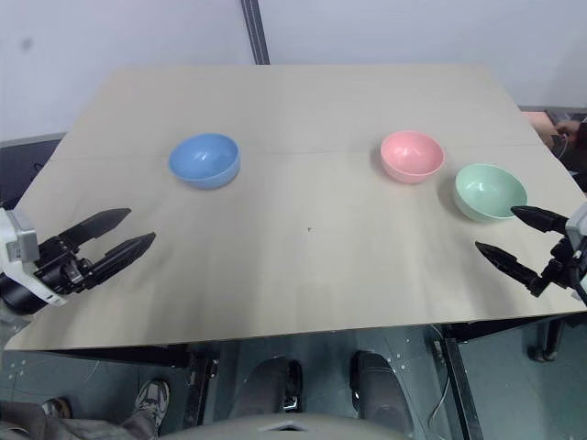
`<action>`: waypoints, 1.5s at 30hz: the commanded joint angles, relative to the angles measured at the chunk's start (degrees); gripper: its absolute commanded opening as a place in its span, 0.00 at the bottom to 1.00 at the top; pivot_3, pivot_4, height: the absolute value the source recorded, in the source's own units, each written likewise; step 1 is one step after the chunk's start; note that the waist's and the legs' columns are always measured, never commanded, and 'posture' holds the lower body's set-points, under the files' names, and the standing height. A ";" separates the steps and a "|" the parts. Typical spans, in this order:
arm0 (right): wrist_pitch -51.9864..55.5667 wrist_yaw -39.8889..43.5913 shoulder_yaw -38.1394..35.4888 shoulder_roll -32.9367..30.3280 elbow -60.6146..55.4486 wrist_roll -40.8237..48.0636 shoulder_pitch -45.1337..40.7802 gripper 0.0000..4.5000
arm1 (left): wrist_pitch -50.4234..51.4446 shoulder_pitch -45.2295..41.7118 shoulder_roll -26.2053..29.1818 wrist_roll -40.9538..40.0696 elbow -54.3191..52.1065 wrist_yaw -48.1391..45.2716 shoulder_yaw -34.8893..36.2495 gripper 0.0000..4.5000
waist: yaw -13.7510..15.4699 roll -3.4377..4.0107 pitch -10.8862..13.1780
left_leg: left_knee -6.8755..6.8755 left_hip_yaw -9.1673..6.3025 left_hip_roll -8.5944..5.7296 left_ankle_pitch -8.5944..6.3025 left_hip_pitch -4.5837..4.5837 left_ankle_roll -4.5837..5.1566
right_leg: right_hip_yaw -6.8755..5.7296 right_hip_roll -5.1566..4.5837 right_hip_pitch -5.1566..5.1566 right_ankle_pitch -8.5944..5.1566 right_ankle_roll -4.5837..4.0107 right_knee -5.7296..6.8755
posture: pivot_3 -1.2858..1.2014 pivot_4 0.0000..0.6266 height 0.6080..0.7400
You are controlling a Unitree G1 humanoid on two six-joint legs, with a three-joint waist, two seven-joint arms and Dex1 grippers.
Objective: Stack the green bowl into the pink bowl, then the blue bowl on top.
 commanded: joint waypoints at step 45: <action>-31.88 -12.95 47.60 18.22 70.78 -42.22 -67.51 0.00 | 2.38 -4.95 -2.62 -7.10 -9.21 -6.65 -4.48 0.84 | -0.80 0.04 0.05 | 0.08 0.59 -0.02 -0.02 -0.03 0.04 | 0.29 0.10 -0.12 0.19 -0.26 0.06 | 0.52 0.24 1.00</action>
